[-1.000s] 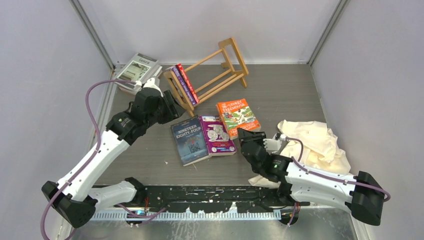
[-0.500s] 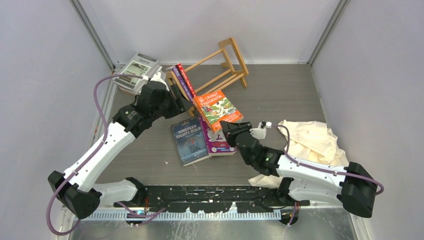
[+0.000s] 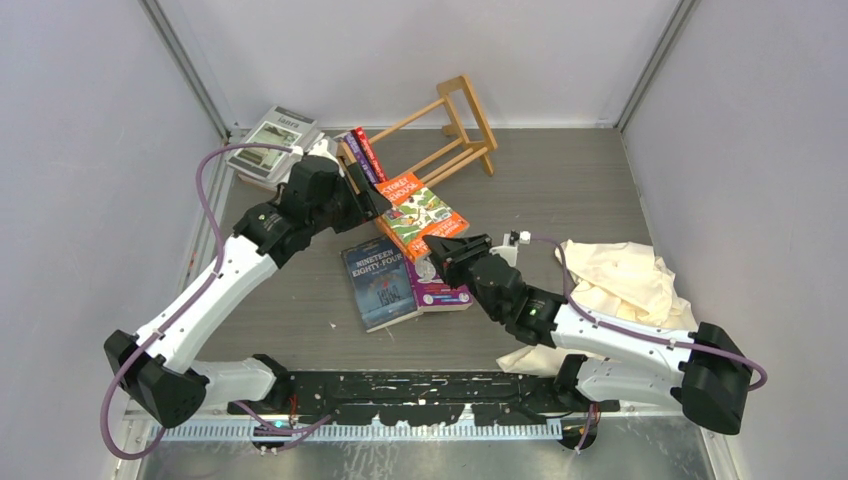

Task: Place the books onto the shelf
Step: Pick up the book from the center of the board.

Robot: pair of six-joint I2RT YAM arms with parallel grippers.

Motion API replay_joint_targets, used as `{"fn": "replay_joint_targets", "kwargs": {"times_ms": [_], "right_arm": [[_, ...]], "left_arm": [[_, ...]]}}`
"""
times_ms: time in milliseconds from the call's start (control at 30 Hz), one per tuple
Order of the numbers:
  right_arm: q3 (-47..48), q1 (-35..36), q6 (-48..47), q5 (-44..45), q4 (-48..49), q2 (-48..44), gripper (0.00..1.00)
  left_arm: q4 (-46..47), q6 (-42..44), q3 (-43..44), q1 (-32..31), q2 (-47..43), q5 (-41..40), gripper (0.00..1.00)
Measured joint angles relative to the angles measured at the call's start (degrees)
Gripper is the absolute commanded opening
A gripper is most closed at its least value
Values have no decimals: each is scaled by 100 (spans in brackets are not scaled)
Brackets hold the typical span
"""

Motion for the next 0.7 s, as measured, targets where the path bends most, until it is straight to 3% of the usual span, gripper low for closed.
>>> {"fn": "replay_joint_targets", "kwargs": {"times_ms": [100,167,700], "right_arm": [[48,0,52,-140,33,0,1],[61,0,76,-192,76,0,1],[63,-39,380,-498,472,0,1]], "left_arm": [[4,-81,7,0,20,-2,65],[4,-109,7,0,22,-7,73],[46,-389,7,0,22,-385,70]]}}
